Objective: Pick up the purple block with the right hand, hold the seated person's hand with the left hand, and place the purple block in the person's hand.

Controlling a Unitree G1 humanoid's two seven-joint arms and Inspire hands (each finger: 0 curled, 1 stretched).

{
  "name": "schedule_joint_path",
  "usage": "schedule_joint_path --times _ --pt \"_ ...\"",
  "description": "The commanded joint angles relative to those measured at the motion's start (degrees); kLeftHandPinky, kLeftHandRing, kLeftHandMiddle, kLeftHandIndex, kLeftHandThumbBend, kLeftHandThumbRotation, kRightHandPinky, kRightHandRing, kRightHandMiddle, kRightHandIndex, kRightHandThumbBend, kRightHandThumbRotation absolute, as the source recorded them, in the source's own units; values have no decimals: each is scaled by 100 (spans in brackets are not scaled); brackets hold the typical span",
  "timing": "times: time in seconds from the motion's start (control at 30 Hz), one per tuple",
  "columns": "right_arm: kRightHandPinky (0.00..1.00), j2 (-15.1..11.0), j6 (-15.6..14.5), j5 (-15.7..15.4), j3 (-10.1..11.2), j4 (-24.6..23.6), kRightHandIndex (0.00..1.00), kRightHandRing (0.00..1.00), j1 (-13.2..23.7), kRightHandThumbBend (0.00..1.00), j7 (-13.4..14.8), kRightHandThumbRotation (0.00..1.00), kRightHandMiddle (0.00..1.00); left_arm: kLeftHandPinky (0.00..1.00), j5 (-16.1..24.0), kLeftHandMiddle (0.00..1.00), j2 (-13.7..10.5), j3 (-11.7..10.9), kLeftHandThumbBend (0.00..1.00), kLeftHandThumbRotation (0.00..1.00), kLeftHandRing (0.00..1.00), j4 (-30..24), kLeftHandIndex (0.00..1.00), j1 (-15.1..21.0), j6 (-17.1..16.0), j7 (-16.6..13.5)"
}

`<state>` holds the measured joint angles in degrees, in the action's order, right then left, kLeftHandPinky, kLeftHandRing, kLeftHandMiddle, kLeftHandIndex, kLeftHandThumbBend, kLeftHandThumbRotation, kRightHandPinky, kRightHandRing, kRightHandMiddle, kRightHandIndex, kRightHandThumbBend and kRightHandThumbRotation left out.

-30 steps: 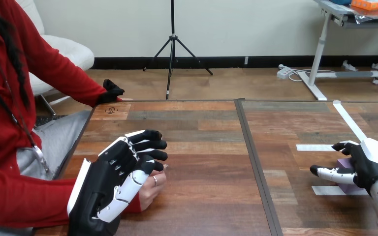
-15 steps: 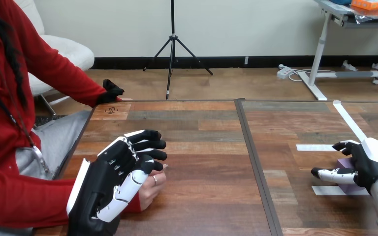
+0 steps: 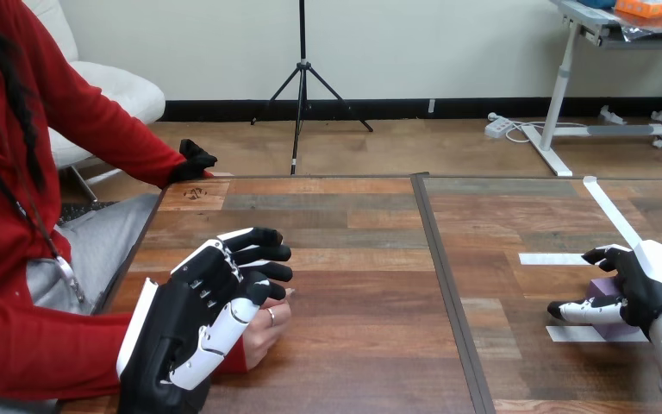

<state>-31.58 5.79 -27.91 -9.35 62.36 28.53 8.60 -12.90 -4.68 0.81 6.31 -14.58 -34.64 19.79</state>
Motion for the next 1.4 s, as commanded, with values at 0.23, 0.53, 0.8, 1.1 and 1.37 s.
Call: schedule_joint_path --times 0.23,0.53,0.8,1.1,1.37 --pt "64 57 170 168 -9 -113 80 79 286 80 -80 5 83 56 -12 67 -13 -65 62 56 62 -150 66 368 -96 12" --pt "62 3 240 183 -23 -152 79 76 264 79 -110 1 81 57 20 67 -27 -69 62 56 63 -162 66 377 -89 1" --pt "63 -147 90 151 -53 -367 80 76 283 83 -470 0 82 57 -11 67 -31 -85 63 57 63 -210 66 382 -26 -15" --pt "65 -254 -38 125 -49 -564 81 78 286 86 -739 0 84 59 -9 67 -44 -94 64 57 64 -200 66 392 -49 -3" --pt "66 -364 -112 175 -1 -801 82 80 253 88 -1045 0 85 59 -5 67 -43 -92 63 57 64 -232 67 381 -19 -9"
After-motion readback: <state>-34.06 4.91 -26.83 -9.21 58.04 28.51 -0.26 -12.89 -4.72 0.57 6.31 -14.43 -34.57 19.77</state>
